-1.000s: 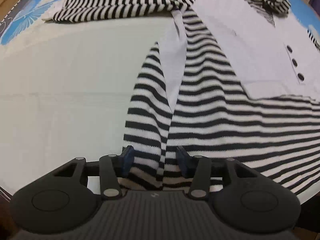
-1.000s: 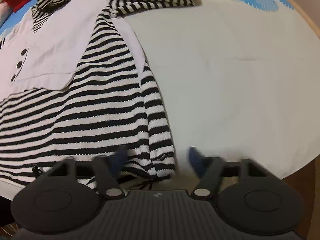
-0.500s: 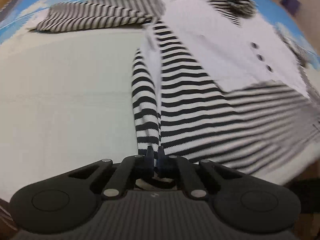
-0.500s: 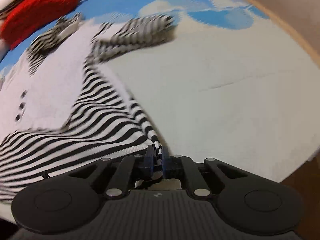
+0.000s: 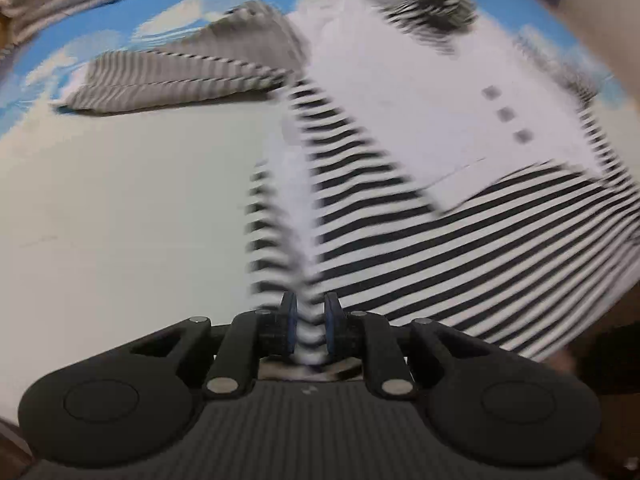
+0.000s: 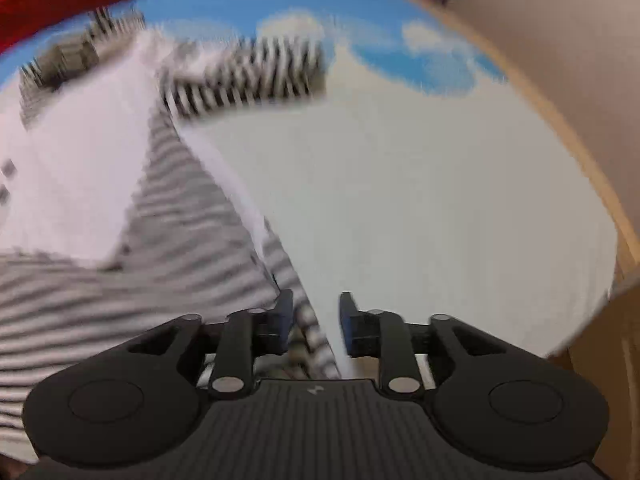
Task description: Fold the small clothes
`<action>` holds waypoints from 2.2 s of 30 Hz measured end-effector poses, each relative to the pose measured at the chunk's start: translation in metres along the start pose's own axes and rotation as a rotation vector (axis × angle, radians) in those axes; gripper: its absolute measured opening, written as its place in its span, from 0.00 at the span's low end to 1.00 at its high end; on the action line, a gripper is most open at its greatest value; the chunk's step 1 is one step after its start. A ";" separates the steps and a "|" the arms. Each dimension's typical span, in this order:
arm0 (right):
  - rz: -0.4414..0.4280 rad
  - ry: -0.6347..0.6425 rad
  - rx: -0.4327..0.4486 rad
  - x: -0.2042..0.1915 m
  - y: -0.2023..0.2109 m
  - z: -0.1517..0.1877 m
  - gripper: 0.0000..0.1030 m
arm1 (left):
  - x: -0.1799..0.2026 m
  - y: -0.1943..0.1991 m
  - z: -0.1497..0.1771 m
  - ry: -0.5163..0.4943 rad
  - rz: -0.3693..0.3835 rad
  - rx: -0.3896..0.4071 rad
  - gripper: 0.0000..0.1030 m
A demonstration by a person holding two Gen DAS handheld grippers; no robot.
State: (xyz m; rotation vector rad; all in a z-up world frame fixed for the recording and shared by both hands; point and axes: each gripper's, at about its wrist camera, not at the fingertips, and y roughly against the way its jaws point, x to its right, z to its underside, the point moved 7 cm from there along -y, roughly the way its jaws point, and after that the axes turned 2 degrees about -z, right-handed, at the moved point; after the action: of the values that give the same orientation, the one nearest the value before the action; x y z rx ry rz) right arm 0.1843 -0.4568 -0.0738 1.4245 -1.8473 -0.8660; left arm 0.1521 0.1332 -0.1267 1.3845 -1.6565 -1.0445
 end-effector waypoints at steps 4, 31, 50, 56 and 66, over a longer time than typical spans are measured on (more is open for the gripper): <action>-0.185 0.076 -0.162 -0.035 -0.021 0.021 0.54 | 0.026 -0.034 0.013 -0.122 0.018 -0.155 0.24; -0.352 0.023 0.261 -0.155 0.033 -0.083 0.04 | -0.128 -0.005 -0.124 0.464 -0.198 0.392 0.07; -0.346 0.084 0.149 -0.197 -0.013 -0.103 0.05 | -0.351 -0.112 -0.172 1.032 -0.220 0.455 0.44; -0.313 0.138 0.138 -0.200 -0.020 -0.112 0.05 | -0.353 -0.119 -0.184 0.941 -0.217 0.488 0.06; -0.337 0.149 0.176 -0.214 -0.007 -0.128 0.05 | -0.358 -0.077 -0.131 1.155 -0.310 0.420 0.19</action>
State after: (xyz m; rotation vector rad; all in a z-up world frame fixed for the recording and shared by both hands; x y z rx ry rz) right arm 0.3362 -0.2643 -0.0259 1.8955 -1.6303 -0.7427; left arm 0.3580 0.4620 -0.1547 1.9966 -0.7924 0.0905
